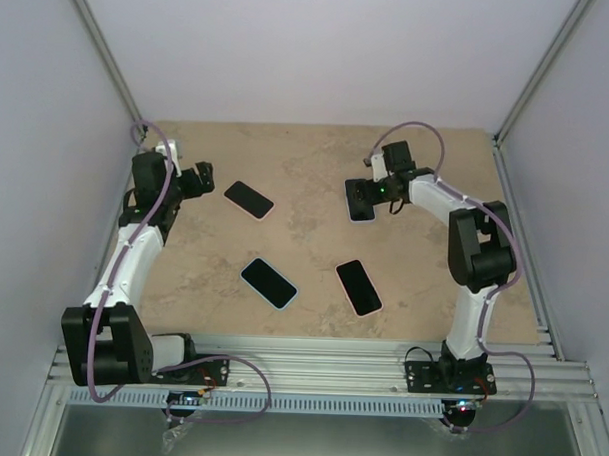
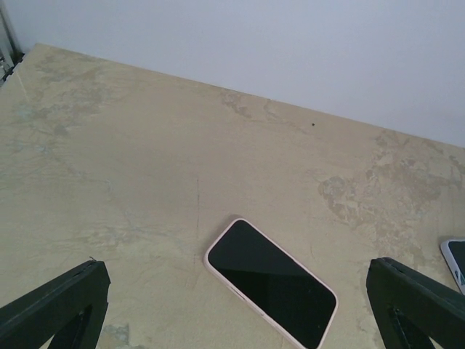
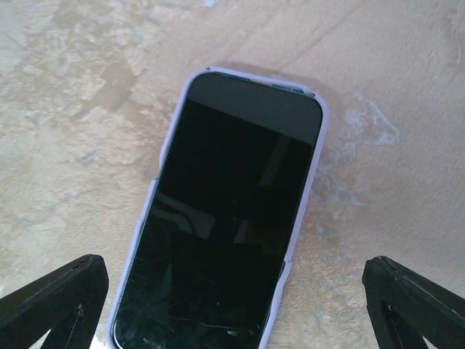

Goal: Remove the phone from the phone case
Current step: Pick up the phone at the center of the board.

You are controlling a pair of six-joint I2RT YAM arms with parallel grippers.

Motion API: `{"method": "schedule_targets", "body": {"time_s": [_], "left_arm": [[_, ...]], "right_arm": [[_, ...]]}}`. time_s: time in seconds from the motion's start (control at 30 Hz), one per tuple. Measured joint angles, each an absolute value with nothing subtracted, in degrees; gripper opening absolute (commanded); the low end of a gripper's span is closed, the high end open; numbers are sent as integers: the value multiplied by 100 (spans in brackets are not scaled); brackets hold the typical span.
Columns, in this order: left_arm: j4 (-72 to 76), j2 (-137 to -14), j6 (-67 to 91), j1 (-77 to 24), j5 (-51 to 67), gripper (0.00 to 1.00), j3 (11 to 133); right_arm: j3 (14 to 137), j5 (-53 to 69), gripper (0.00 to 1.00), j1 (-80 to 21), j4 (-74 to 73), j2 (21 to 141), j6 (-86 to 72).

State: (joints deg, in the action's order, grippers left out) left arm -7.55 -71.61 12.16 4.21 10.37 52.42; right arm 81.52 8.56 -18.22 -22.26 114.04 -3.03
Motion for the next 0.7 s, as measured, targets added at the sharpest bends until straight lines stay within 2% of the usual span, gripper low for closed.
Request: {"method": "schedule_targets", "body": {"time_s": [0.7], "left_arm": [[-445,-6858,1422,421,891,99,4923]], "right_arm": [[8460,226,98,-2265,-2836,11891,-742]]}}
